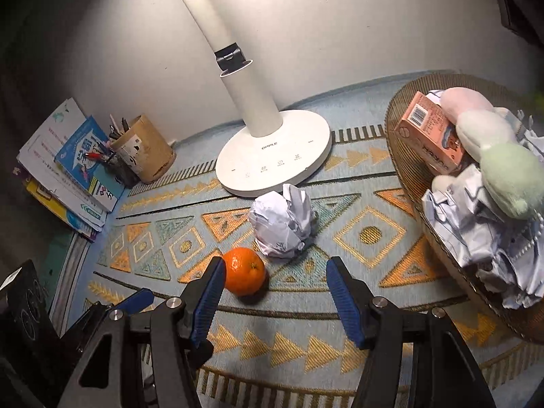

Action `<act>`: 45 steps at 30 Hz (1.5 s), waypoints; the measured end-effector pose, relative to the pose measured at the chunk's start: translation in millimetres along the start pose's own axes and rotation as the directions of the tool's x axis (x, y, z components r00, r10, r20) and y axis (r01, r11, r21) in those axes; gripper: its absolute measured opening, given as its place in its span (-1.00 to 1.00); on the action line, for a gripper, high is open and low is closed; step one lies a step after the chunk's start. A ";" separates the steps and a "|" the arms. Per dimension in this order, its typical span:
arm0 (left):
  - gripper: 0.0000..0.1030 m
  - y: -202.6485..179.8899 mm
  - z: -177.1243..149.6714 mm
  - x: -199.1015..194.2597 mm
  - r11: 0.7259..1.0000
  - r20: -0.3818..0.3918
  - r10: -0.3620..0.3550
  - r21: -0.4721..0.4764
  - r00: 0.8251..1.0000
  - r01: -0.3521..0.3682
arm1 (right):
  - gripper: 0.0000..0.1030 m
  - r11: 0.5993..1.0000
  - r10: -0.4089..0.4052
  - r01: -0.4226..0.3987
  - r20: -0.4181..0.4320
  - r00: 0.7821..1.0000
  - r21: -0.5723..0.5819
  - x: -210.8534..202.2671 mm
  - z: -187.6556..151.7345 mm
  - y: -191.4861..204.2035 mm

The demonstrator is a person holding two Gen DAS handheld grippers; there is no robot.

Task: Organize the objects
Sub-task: 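Grasp the orange with left tool while right tool grasps the paper ball, then carry orange and paper ball into the amber bowl and open both tools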

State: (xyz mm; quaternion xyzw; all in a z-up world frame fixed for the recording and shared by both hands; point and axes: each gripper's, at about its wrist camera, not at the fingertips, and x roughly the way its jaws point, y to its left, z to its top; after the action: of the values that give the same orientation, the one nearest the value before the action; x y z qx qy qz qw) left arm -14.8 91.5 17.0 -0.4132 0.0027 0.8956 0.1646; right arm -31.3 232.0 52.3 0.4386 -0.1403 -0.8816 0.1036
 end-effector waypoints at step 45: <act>-0.37 -4.8 -44.2 -19.3 0.991 0.024 0.126 -0.046 0.992 -0.125 | 0.07 0.967 -0.199 0.194 -0.012 0.980 -0.163 -61.0 -100.9 -27.7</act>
State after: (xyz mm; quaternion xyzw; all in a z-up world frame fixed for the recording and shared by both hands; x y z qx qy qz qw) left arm 30.9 84.2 2.9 -0.4035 0.0066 0.9096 0.0990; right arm 84.3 260.8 30.3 0.4527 -0.0228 -0.8898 0.0529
